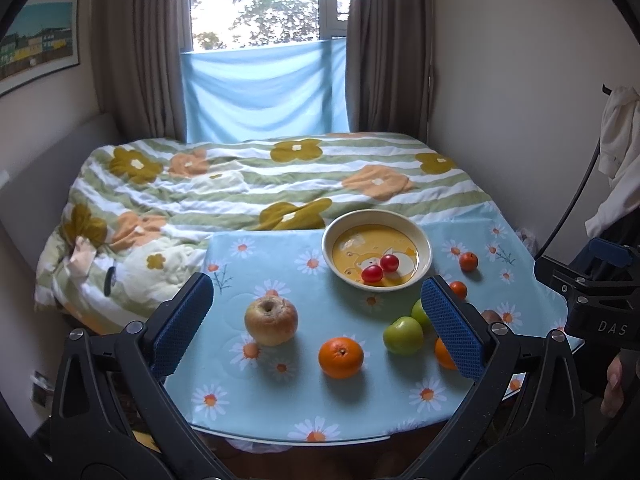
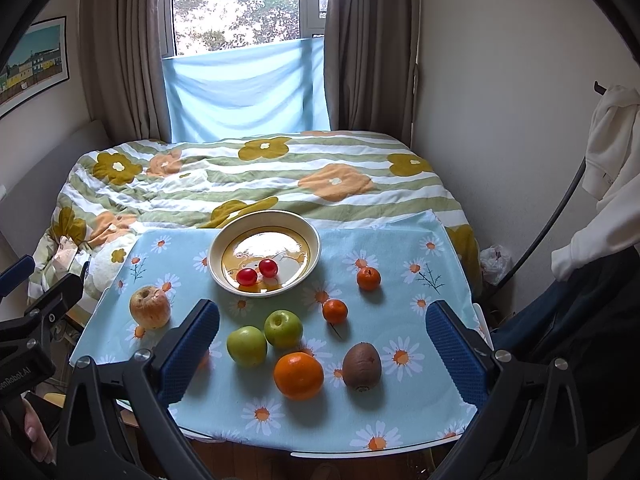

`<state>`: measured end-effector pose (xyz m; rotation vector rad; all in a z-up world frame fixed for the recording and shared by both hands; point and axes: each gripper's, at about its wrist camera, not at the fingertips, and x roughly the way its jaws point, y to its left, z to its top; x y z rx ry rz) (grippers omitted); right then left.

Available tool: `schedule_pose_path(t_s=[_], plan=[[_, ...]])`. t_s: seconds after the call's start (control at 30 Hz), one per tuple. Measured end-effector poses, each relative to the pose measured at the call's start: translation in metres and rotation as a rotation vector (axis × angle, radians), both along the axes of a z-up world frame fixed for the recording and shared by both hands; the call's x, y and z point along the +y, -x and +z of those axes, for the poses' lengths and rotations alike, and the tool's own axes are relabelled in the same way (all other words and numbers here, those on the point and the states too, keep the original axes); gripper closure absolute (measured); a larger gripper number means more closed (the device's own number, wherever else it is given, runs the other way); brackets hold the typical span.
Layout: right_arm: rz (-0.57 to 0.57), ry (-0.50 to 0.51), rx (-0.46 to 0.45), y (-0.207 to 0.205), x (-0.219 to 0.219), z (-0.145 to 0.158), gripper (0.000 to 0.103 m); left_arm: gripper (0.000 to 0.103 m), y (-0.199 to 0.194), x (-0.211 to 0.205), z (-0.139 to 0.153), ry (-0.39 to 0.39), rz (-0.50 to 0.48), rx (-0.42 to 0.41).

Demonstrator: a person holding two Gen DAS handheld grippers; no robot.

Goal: Organize fruits

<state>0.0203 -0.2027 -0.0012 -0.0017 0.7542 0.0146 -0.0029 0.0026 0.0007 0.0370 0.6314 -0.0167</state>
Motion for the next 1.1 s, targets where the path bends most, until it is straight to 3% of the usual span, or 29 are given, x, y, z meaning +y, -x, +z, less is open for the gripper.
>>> schedule_pose_path(t_s=[1.1], plan=[[0.000,-0.004,-0.001,0.0035,0.0034,-0.0006,0.000,0.000,0.0065,0.0011,0.0060,0.005,0.004,-0.012]])
